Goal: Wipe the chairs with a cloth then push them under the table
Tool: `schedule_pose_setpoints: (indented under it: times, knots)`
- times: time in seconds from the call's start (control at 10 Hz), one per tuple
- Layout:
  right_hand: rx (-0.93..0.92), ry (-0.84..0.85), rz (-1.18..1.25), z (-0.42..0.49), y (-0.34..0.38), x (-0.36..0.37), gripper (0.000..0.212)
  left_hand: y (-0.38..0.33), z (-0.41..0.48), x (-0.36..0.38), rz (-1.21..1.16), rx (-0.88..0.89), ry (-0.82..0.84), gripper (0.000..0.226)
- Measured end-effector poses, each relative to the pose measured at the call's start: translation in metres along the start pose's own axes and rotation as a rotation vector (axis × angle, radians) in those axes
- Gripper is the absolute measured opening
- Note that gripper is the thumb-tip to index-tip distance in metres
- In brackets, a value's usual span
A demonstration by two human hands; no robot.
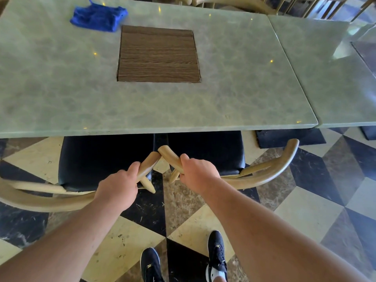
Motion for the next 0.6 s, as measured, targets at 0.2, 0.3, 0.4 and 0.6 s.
schedule_pose_setpoints:
  times: [0.2, 0.3, 0.4, 0.6]
  knots:
    - [-0.001, -0.027, 0.004, -0.001, 0.000, 0.000, 0.033, 0.001, -0.001, -0.001, 0.013, -0.005, -0.013, 0.067]
    - [0.013, -0.020, 0.006, 0.000, -0.002, 0.002, 0.028, 0.003, -0.001, -0.002, 0.003, -0.010, -0.036, 0.066]
    - [-0.027, -0.042, 0.017, -0.001, 0.001, 0.001, 0.049, 0.002, 0.001, 0.000, -0.001, 0.002, -0.069, 0.069]
    - [-0.092, -0.032, -0.092, -0.008, 0.007, -0.009, 0.091, 0.000, 0.000, -0.019, -0.044, -0.035, -0.116, 0.097]
Point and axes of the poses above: each hand's wrist, its own z-axis towards the middle knuckle, its own x-axis out of the palm, y = z × x, the point moved 10 cm from there along z, towards the middle knuckle, and after that the axes turned 13 degrees about -y, right-handed, at the moved point
